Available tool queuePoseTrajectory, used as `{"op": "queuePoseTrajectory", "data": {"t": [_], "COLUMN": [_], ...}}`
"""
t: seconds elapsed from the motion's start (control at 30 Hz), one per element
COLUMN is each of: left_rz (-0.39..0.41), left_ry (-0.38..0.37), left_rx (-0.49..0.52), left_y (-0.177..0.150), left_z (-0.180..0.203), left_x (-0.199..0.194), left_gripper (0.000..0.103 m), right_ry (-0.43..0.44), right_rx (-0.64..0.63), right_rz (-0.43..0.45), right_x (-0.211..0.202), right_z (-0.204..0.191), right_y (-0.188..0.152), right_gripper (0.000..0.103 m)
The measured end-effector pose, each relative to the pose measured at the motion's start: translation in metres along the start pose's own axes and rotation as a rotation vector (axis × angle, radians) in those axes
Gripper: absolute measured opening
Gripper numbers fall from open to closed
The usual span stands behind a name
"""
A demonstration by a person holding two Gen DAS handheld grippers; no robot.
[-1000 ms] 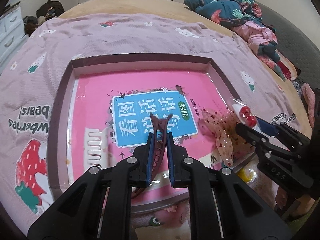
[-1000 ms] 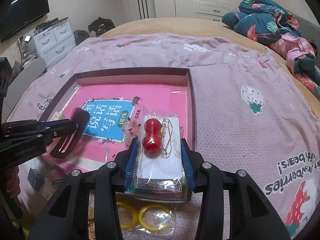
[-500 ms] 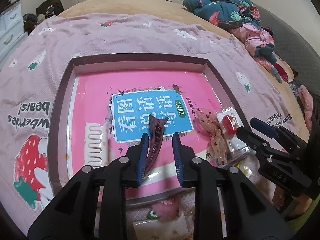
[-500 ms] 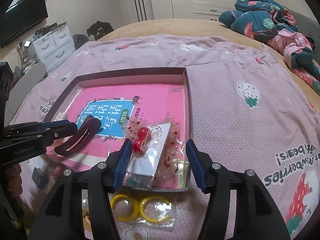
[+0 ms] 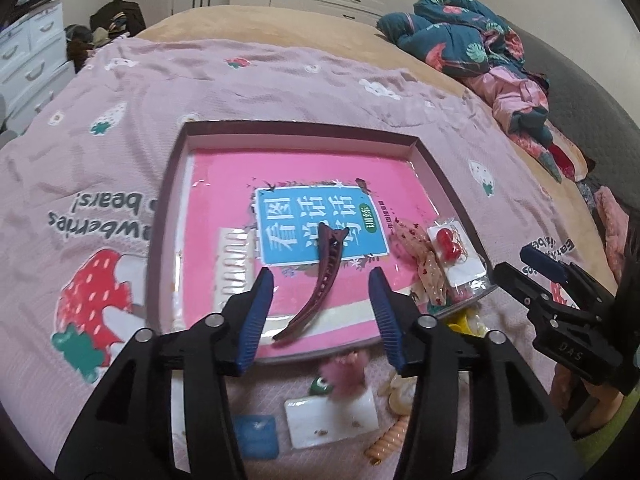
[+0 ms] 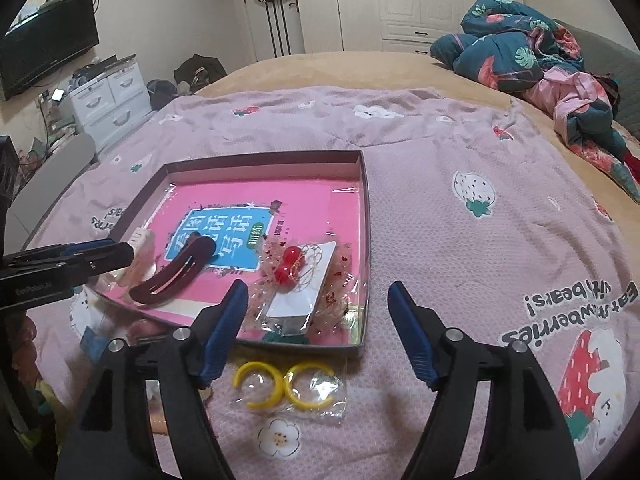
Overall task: Organize jewelry
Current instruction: 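Withdraw both open tools from the tray toward the remaining accessories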
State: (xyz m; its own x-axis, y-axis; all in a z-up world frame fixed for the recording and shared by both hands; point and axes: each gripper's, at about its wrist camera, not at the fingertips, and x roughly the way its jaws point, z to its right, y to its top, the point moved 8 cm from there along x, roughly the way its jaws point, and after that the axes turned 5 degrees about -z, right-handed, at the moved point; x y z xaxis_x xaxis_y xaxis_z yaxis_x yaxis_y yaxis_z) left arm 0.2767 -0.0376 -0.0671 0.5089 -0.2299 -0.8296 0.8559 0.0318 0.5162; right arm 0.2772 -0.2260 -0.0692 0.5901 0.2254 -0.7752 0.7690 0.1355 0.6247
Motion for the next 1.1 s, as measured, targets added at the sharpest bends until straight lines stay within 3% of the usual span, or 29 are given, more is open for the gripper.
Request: {"op": "queuePoseTrajectory", "data": {"t": [0.53, 1.1], "left_rz": [0.094, 0.122], "left_ry": [0.034, 0.061], "left_rx": [-0.064, -0.1], "left_y": [-0.017, -0.047], "left_z": [-0.029, -0.05], "left_x": [-0.053, -0.076], "left_gripper": [0.079, 0.088], "right_ry": [0.011, 0.034], "right_rx": [-0.035, -0.093], "right_rz": [0.047, 0.054], "right_x": [-0.036, -0.054], "right_z": [-0.025, -0.06], "right_y": [-0.009, -0.029], "right_gripper": [0.082, 0.082]}}
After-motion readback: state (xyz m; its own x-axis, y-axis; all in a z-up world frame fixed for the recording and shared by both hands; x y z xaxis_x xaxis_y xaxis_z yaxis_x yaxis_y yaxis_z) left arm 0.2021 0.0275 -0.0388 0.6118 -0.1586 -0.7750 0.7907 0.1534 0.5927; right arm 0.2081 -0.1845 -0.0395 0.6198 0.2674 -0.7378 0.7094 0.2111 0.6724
